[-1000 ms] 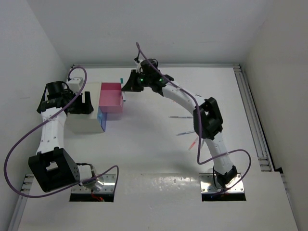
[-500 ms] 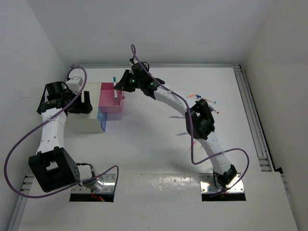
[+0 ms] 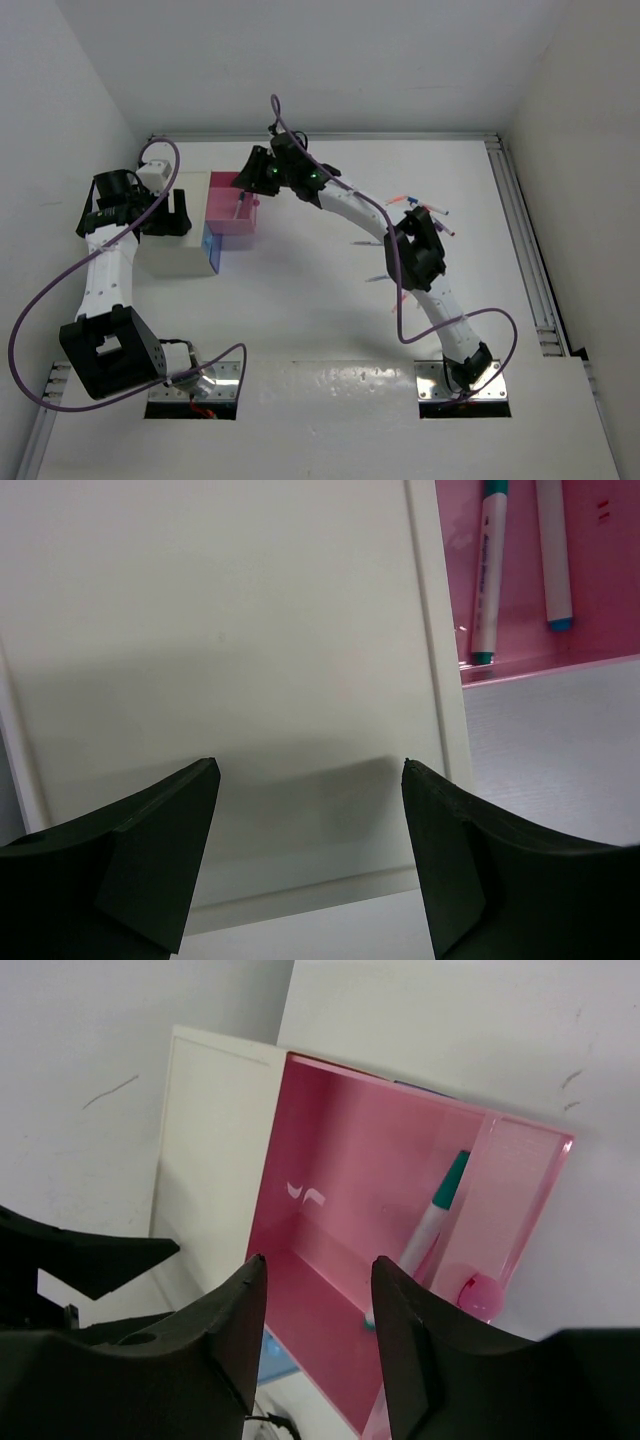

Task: Sort the stationery into containers
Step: Pick up the pen from the center of the board.

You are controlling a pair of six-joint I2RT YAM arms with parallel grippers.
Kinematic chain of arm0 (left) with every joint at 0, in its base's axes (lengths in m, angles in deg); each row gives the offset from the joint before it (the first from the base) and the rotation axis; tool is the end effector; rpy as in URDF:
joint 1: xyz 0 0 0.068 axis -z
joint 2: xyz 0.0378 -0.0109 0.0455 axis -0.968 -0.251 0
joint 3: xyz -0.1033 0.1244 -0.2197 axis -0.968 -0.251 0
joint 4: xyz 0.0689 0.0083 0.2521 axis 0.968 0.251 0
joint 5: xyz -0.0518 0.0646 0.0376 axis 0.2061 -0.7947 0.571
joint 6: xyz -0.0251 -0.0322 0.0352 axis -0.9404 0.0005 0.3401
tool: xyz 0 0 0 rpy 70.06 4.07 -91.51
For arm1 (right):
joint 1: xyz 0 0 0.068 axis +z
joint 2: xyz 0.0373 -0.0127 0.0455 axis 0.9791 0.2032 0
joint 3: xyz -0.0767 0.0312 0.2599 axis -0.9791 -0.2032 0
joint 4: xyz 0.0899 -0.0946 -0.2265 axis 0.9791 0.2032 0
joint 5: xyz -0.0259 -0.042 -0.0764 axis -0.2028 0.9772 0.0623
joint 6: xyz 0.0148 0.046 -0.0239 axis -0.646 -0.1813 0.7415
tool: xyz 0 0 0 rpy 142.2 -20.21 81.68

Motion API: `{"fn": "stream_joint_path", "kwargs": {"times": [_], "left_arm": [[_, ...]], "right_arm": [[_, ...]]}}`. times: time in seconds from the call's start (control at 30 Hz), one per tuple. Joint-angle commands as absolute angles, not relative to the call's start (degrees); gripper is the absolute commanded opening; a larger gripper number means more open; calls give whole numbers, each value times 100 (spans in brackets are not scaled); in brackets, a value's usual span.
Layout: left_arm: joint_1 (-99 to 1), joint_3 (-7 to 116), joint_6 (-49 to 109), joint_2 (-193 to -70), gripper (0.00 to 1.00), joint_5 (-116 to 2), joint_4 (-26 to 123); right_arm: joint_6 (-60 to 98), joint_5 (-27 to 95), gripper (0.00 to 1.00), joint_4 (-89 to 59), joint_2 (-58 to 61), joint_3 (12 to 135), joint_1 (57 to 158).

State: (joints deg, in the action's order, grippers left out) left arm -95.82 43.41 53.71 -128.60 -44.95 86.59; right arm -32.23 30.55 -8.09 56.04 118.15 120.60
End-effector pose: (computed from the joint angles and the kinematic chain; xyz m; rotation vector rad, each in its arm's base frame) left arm 0.2527 0.0803 0.2985 -0.0036 2.3291 -0.1497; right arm 0.4106 0.3836 0.2459 0.1556 2.2217 1.2636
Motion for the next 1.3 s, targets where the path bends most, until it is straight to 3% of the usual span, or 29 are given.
{"fn": "stream_joint_path", "kwargs": {"times": [0.0, 0.17, 0.23, 0.43, 0.5, 0.77, 0.87, 1.27], "left_arm": [[-9700, 4231, 5358, -12936, 80, -4593, 9068], [-9691, 4293, 5323, -12945, 80, -4452, 9059], [-9699, 4337, 5341, -12928, 80, -4434, 9076], [-9700, 4442, 5358, -12866, 80, -4355, 9094], [-9691, 4530, 5341, -12848, 80, -4329, 9111], [-9700, 4697, 5271, -12875, 80, -4276, 9147], [-9700, 4688, 5288, -12849, 80, -4267, 9182], [-9700, 4829, 5560, -12708, 81, -4065, 9235]], "right_arm": [[-3069, 2928, 46, -896, 4988, 11779, 11907], [-2342, 2700, 43, -589, 4015, 11200, 11179], [-1893, 2638, 37, -334, 3662, 10700, 10870], [1977, 3627, 15, 536, 2457, 8942, 9622], [2807, 3876, 13, 764, 2299, 8486, 9139], [3910, 3587, 17, 2030, 2605, 8115, 8206], [4121, 3552, 23, 2083, 2667, 7781, 8205], [4209, 3692, 27, 1425, 2895, 6743, 8240]]}}
